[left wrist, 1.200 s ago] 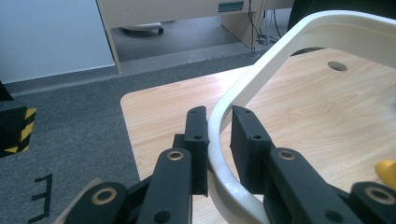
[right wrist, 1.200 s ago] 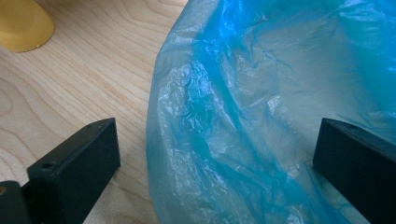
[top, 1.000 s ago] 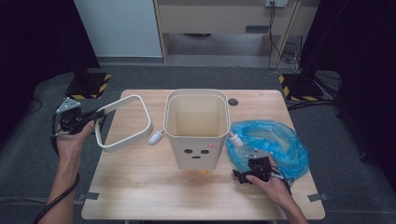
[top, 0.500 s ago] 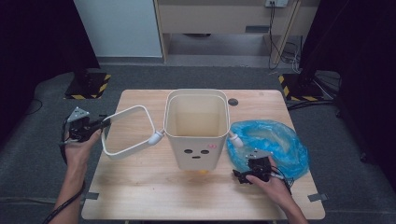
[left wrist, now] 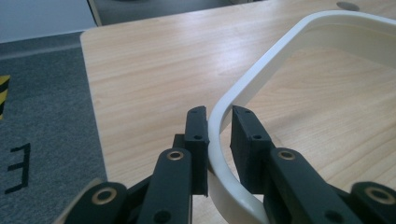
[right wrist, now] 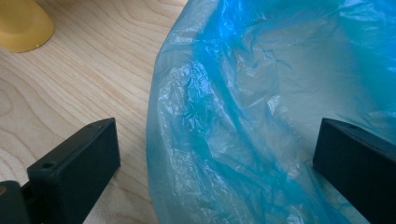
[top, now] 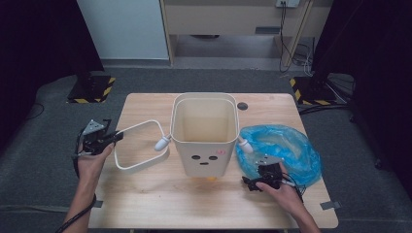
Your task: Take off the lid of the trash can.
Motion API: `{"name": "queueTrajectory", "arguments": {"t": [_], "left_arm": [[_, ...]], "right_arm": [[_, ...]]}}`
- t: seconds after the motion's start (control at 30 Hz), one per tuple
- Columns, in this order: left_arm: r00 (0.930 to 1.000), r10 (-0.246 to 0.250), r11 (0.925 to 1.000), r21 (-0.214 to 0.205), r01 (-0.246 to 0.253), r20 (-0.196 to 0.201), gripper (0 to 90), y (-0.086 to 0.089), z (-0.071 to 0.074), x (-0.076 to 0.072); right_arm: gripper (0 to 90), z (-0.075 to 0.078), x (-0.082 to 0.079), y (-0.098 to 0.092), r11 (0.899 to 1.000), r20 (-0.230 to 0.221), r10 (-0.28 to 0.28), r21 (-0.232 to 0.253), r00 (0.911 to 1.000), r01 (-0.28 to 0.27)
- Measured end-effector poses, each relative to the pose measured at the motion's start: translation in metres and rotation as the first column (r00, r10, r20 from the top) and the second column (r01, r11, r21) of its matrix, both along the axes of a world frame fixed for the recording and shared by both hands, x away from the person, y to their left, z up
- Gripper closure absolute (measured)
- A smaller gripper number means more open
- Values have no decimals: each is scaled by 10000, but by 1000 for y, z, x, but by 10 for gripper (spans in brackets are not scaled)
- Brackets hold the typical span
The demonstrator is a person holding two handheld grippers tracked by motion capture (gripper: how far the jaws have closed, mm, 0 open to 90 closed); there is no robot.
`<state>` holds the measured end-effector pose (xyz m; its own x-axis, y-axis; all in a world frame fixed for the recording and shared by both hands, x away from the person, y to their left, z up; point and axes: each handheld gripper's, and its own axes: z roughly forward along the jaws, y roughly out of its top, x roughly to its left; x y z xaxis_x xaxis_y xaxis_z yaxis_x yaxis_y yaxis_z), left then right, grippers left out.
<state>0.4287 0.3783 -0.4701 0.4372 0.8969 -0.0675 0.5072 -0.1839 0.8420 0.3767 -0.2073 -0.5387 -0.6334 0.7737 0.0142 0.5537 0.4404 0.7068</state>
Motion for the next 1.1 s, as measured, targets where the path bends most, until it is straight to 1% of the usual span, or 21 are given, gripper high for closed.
{"name": "queueTrajectory", "arguments": {"t": [0.07,0.2,0.3,0.53,0.57,0.63,0.67,0.7,0.73,0.83,0.9,0.97,1.03,1.1], "left_arm": [[10000,-30,10000,72,31,-76,763,-1,-4,-1],[9999,-24,10000,88,25,-106,764,-4,-11,-2],[9996,-147,9995,292,154,-235,763,-8,-16,-2],[9984,-290,9982,517,315,-488,763,-17,-28,0],[9983,-282,9983,494,307,-513,763,-19,-30,0],[9982,-250,9979,578,281,-539,763,-21,-34,1],[9982,-250,9979,578,281,-539,763,-21,-34,1],[9982,-192,9983,542,223,-569,763,-22,-38,1],[9982,-192,9983,542,223,-569,763,-22,-38,1],[9968,-463,9959,743,511,-654,763,-28,-45,1],[9964,-501,9952,801,555,-682,762,-29,-47,1],[9961,-497,9933,1001,569,-727,762,-30,-50,2],[9964,-455,9942,943,522,-718,762,-30,-52,1],[9962,-473,9935,995,545,-737,762,-31,-52,1]], "right_arm": [[6,0,0,0,10000,2,2,-7,10000,-2],[6,0,0,0,10000,2,0,-5,10000,0],[7,0,0,0,10000,-2,-2,-4,10000,2],[7,0,0,0,10000,0,-4,-3,10000,4],[7,0,0,0,10000,-2,-5,0,10000,5],[7,0,0,0,10000,-2,-3,-4,10000,3],[7,0,0,0,10000,-1,-5,0,10000,5],[7,0,0,0,10000,1,-7,-3,10000,7],[7,0,0,0,10000,1,-7,-3,10000,7],[7,0,0,0,10000,1,-9,-2,10000,9],[7,0,0,0,10000,10,-7,-4,10000,7],[7,0,0,0,10000,55,19,-43,10000,-18],[7,0,0,0,10000,18,11,-21,10000,-11],[7,0,0,0,10000,23,9,-20,10000,-9]]}}
